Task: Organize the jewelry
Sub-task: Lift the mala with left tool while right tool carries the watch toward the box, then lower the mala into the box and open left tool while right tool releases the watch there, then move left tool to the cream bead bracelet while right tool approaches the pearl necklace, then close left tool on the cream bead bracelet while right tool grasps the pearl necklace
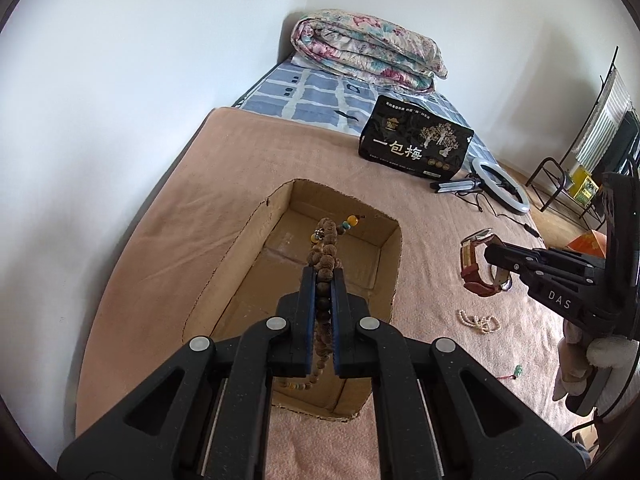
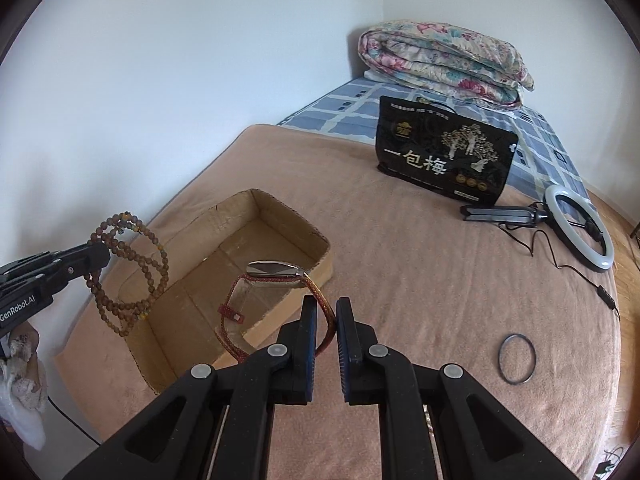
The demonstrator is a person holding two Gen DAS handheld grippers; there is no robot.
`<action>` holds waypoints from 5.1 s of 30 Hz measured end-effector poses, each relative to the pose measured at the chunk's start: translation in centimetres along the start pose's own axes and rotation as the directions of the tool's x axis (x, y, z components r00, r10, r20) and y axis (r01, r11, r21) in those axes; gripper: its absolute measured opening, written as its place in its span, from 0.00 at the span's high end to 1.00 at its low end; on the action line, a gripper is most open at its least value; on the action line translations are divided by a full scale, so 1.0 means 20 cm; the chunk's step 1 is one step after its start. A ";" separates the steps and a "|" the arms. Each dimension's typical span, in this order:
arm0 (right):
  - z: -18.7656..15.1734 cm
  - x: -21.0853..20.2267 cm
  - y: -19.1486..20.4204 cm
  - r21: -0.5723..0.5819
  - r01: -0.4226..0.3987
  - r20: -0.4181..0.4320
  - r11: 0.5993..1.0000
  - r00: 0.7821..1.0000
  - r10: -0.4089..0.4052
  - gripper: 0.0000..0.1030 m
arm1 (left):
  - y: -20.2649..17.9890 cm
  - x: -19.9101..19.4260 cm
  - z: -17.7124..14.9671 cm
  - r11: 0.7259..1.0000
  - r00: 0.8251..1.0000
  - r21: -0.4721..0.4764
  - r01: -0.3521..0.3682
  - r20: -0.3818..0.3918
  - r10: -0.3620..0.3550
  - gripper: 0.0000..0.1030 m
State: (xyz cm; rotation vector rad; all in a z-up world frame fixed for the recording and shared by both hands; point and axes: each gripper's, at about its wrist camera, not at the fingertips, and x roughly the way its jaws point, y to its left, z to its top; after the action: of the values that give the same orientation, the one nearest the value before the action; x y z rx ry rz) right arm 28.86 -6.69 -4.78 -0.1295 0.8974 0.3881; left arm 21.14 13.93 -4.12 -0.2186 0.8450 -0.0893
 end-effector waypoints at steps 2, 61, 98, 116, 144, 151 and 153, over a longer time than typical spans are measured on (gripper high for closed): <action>0.00 0.03 0.04 -0.003 -0.013 -0.005 1.000 1.000 0.013 0.93 | 0.02 0.02 -0.02 1.000 1.000 -0.007 -0.001 -0.007 0.001 0.96; 0.05 0.28 0.16 0.005 -0.017 0.016 1.000 1.000 0.017 0.42 | 0.10 0.14 -0.13 0.997 0.997 0.006 -0.082 -0.003 0.082 0.76; -0.57 -0.19 -0.73 0.087 0.096 0.010 0.992 0.995 -0.097 0.10 | -0.77 0.29 -0.54 0.933 0.968 0.276 0.230 -0.168 -0.189 0.66; -0.68 0.00 -0.74 0.020 0.034 -0.090 0.999 0.995 -0.032 0.19 | -0.98 0.52 -0.83 0.867 0.910 0.385 0.316 -0.381 -0.163 0.66; -0.65 0.38 -0.60 -0.133 -0.004 -0.239 0.991 0.971 -0.028 0.34 | -0.97 0.62 -0.89 0.868 0.915 0.391 0.306 -0.372 -0.155 0.88; -0.66 0.36 -0.58 -0.155 -0.029 -0.270 0.988 0.963 -0.014 0.63 | -0.95 0.63 -0.88 0.881 0.914 0.359 0.308 -0.370 -0.168 0.93; -0.66 0.35 -0.57 -0.157 -0.037 -0.278 0.987 0.961 -0.009 0.72 | -0.94 0.63 -0.88 0.884 0.914 0.354 0.307 -0.368 -0.170 0.93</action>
State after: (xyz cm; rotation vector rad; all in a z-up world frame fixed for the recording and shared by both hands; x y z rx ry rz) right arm 27.41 -18.94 -19.15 -0.3332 1.1442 0.4632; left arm 16.40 -9.30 -20.39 0.0892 1.1069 -0.5469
